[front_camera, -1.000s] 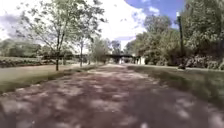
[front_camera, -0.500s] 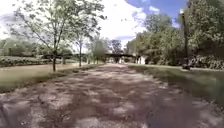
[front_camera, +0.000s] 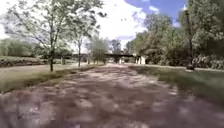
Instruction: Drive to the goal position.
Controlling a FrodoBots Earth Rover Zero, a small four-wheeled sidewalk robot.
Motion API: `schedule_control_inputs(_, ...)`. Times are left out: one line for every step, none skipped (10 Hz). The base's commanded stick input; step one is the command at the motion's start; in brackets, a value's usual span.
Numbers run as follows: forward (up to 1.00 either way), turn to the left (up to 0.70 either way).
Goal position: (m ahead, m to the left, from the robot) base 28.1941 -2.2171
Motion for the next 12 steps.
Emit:
schedule_control_inputs(1.00,0.00)
schedule_control_inputs(1.00,0.00)
schedule_control_inputs(1.00,0.00)
schedule_control_inputs(1.00,0.00)
schedule_control_inputs(1.00,0.00)
schedule_control_inputs(1.00,0.00)
schedule_control_inputs(1.00,0.00)
schedule_control_inputs(1.00,0.00)
schedule_control_inputs(1.00,0.00)
schedule_control_inputs(1.00,0.00)
schedule_control_inputs(1.00,0.00)
schedule_control_inputs(1.00,0.00)
